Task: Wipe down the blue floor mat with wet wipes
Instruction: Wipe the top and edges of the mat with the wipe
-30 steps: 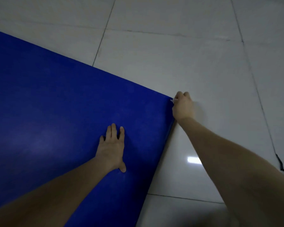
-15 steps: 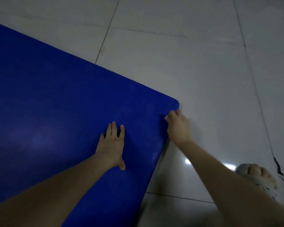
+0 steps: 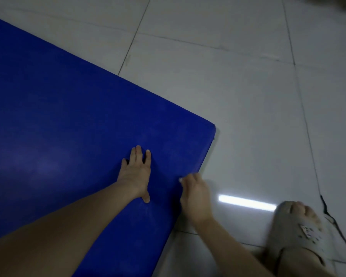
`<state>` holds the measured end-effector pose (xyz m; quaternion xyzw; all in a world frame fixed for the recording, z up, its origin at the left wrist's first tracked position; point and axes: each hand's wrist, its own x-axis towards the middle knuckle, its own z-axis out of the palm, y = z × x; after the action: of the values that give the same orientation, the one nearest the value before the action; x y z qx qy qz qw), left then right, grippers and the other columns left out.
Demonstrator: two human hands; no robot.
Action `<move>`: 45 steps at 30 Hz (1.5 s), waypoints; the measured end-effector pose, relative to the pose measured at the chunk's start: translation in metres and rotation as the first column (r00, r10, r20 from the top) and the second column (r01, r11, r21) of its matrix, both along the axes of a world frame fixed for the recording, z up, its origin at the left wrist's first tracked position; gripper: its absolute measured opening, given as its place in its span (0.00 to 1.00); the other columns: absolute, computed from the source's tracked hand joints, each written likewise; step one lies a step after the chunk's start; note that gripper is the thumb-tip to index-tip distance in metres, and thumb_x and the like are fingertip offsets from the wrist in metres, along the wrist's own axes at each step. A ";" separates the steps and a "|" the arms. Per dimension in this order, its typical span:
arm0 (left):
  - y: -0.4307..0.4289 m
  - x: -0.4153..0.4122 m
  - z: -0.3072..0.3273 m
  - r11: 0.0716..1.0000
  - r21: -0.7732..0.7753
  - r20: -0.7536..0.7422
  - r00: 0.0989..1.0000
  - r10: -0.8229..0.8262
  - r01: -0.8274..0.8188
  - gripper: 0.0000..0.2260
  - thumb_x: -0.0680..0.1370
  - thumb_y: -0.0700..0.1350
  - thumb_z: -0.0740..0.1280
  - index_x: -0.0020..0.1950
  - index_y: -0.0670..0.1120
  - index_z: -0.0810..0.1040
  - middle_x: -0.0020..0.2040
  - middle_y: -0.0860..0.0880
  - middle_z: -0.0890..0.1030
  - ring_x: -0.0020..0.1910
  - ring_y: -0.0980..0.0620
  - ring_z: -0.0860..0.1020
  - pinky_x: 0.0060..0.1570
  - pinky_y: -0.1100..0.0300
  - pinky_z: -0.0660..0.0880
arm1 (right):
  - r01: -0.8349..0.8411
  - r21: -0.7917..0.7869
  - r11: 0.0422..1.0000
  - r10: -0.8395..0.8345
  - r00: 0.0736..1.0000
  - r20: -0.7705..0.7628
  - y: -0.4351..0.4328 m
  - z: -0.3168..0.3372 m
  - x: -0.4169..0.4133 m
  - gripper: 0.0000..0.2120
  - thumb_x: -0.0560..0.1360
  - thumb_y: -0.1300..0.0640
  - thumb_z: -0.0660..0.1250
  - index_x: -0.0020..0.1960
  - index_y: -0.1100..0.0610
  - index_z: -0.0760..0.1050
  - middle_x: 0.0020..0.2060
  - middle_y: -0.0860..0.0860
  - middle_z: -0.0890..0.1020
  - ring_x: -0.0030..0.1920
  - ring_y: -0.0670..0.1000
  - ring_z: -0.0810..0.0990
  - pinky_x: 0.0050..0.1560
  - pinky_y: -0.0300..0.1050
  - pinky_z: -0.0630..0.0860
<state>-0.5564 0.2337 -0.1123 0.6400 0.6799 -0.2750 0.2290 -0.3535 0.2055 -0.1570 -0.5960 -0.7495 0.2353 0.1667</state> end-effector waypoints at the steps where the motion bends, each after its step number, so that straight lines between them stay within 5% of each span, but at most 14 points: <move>1: 0.000 0.001 0.001 1.000 -0.001 0.001 1.000 0.004 -0.004 0.72 0.62 0.61 0.83 0.80 0.42 0.29 0.79 0.36 0.31 0.80 0.37 0.36 0.79 0.39 0.49 | -0.067 -0.041 0.997 0.067 0.998 -0.003 -0.023 0.001 -0.002 0.06 0.76 0.66 0.68 0.49 0.57 0.79 0.45 0.52 0.77 0.39 0.52 0.78 0.40 0.47 0.77; 5: 0.002 0.004 0.004 1.000 0.007 0.003 1.000 0.004 -0.004 0.71 0.62 0.61 0.83 0.80 0.42 0.30 0.79 0.35 0.32 0.81 0.37 0.36 0.79 0.39 0.51 | -0.233 -0.055 0.971 0.236 0.969 0.069 -0.017 -0.003 0.015 0.05 0.76 0.60 0.68 0.49 0.52 0.75 0.46 0.48 0.74 0.40 0.48 0.75 0.40 0.43 0.74; 10: -0.001 -0.001 -0.001 1.000 0.014 0.017 1.000 -0.004 0.004 0.73 0.60 0.63 0.83 0.80 0.42 0.30 0.79 0.36 0.32 0.80 0.38 0.36 0.79 0.38 0.49 | 0.104 0.043 0.994 -0.109 0.984 0.141 0.130 0.006 0.030 0.05 0.81 0.60 0.63 0.50 0.62 0.74 0.51 0.61 0.77 0.43 0.63 0.78 0.40 0.50 0.69; 14: 0.002 0.001 -0.005 1.000 0.012 -0.015 1.000 -0.023 0.023 0.72 0.61 0.64 0.82 0.80 0.41 0.29 0.79 0.35 0.31 0.80 0.36 0.36 0.79 0.38 0.50 | 0.279 -0.066 0.958 -0.258 0.940 0.222 0.205 0.013 0.035 0.06 0.81 0.61 0.62 0.56 0.62 0.74 0.56 0.59 0.75 0.47 0.60 0.78 0.44 0.48 0.70; 20: 0.004 0.002 -0.005 1.000 -0.012 -0.035 0.999 -0.020 0.019 0.73 0.60 0.62 0.83 0.80 0.41 0.29 0.79 0.34 0.32 0.80 0.36 0.36 0.78 0.36 0.51 | 0.263 -0.129 0.956 -0.256 0.964 0.070 0.120 -0.002 0.022 0.08 0.82 0.58 0.61 0.52 0.62 0.75 0.51 0.59 0.78 0.44 0.59 0.79 0.43 0.47 0.71; 24: 0.004 0.003 0.000 1.000 -0.012 -0.020 1.000 0.001 -0.001 0.73 0.60 0.61 0.84 0.80 0.41 0.30 0.79 0.35 0.31 0.80 0.36 0.36 0.78 0.37 0.51 | 0.123 -0.140 0.983 -0.126 0.992 -0.016 0.020 0.001 0.015 0.08 0.82 0.59 0.62 0.50 0.60 0.77 0.47 0.56 0.79 0.43 0.58 0.79 0.43 0.49 0.73; 29: 0.003 0.004 0.006 1.000 -0.006 -0.015 1.000 0.006 -0.006 0.73 0.60 0.62 0.83 0.80 0.41 0.31 0.79 0.35 0.32 0.80 0.35 0.37 0.78 0.36 0.52 | -0.365 -0.330 0.871 0.386 0.923 -0.002 -0.018 0.040 0.015 0.05 0.78 0.56 0.66 0.44 0.56 0.76 0.43 0.51 0.79 0.40 0.52 0.78 0.42 0.48 0.76; 33: 0.000 0.002 0.001 1.000 0.008 -0.001 1.000 0.003 -0.003 0.73 0.60 0.63 0.83 0.80 0.41 0.31 0.79 0.35 0.32 0.80 0.36 0.36 0.78 0.37 0.52 | 0.038 -0.198 0.980 -0.044 0.999 -0.028 0.087 0.058 0.019 0.11 0.80 0.52 0.65 0.44 0.58 0.73 0.37 0.54 0.80 0.38 0.54 0.79 0.39 0.49 0.74; 36: -0.002 0.002 -0.002 1.000 0.019 -0.002 1.000 -0.011 0.011 0.72 0.60 0.62 0.83 0.80 0.41 0.31 0.79 0.34 0.32 0.80 0.36 0.37 0.78 0.37 0.53 | 0.271 -0.326 0.906 -0.324 0.939 -0.119 0.180 0.056 0.029 0.02 0.79 0.61 0.60 0.49 0.59 0.71 0.44 0.61 0.82 0.42 0.62 0.83 0.45 0.60 0.81; 39: 0.000 0.003 -0.003 1.000 0.022 -0.007 1.000 -0.019 0.019 0.72 0.61 0.62 0.83 0.80 0.41 0.30 0.79 0.34 0.31 0.80 0.35 0.36 0.78 0.37 0.52 | 0.317 -0.317 0.894 -0.307 0.948 0.083 0.237 0.048 0.039 0.13 0.78 0.66 0.56 0.59 0.59 0.73 0.54 0.61 0.81 0.51 0.63 0.81 0.51 0.55 0.80; 41: 0.001 0.001 -0.005 1.000 0.019 -0.008 1.000 -0.015 0.015 0.72 0.61 0.62 0.83 0.80 0.41 0.30 0.79 0.34 0.31 0.80 0.35 0.35 0.78 0.37 0.51 | 0.252 -0.320 0.913 -0.174 0.951 0.254 0.251 0.043 0.036 0.15 0.82 0.53 0.58 0.63 0.60 0.72 0.59 0.60 0.78 0.54 0.63 0.78 0.52 0.52 0.75; 45: 0.001 -0.001 -0.009 0.999 0.042 0.009 1.000 -0.019 0.018 0.72 0.61 0.62 0.83 0.80 0.41 0.29 0.79 0.34 0.31 0.80 0.36 0.35 0.79 0.37 0.50 | 0.192 -0.416 0.889 -0.010 0.916 0.401 0.242 0.030 0.026 0.35 0.76 0.29 0.61 0.63 0.60 0.69 0.55 0.57 0.77 0.48 0.57 0.77 0.44 0.50 0.74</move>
<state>-0.5574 0.2349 -0.1209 0.6522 0.6784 -0.2600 0.2163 -0.3279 0.4475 -0.1275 -0.6916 -0.6605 0.2690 -0.1143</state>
